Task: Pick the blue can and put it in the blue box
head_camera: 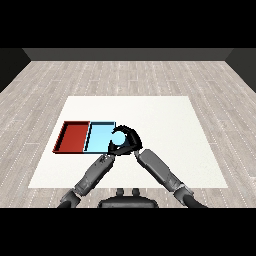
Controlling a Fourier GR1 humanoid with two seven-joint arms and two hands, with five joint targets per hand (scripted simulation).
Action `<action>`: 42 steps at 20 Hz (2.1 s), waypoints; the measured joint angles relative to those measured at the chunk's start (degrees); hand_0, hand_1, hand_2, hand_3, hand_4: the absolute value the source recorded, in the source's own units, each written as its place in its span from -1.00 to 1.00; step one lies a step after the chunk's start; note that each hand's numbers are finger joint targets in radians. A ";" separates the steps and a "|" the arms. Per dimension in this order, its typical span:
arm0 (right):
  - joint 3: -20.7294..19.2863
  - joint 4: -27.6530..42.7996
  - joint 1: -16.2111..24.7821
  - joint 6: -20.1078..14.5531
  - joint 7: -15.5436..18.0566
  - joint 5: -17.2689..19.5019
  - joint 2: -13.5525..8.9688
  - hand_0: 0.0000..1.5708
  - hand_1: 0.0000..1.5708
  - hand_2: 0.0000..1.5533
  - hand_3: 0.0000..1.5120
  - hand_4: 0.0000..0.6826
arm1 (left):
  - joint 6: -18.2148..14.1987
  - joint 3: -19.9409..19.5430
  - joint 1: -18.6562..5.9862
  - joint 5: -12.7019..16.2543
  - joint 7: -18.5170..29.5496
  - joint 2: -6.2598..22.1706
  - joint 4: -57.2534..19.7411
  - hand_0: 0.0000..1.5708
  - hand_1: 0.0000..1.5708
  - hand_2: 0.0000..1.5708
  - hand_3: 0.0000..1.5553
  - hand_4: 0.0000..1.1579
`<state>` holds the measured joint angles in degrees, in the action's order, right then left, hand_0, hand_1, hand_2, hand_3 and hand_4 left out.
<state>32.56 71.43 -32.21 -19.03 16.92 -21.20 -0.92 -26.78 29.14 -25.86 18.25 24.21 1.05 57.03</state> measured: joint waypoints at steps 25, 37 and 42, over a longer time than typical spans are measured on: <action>-9.37 12.00 9.92 7.84 -3.85 1.95 -2.28 -1.00 -1.00 -1.00 -1.00 -1.00 | 1.87 -5.28 -0.32 -4.86 0.49 -0.20 -3.98 1.00 1.00 1.00 0.92 0.94; -19.32 29.84 24.82 10.69 -3.07 -1.63 -9.09 -1.00 -1.00 -1.00 -1.00 -1.00 | 2.86 -10.11 -1.60 -8.16 -3.78 4.12 -4.88 1.00 1.00 1.00 0.93 0.96; -23.81 31.24 27.86 11.78 -2.99 -3.10 -11.18 -1.00 -1.00 -1.00 -1.00 -1.00 | 3.02 -14.66 -3.19 -8.10 -5.68 8.10 -9.46 1.00 1.00 1.00 0.93 0.91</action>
<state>8.76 102.67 -4.34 -7.25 13.93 -24.30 -12.10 -23.76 14.48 -29.04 10.14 18.53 9.15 47.57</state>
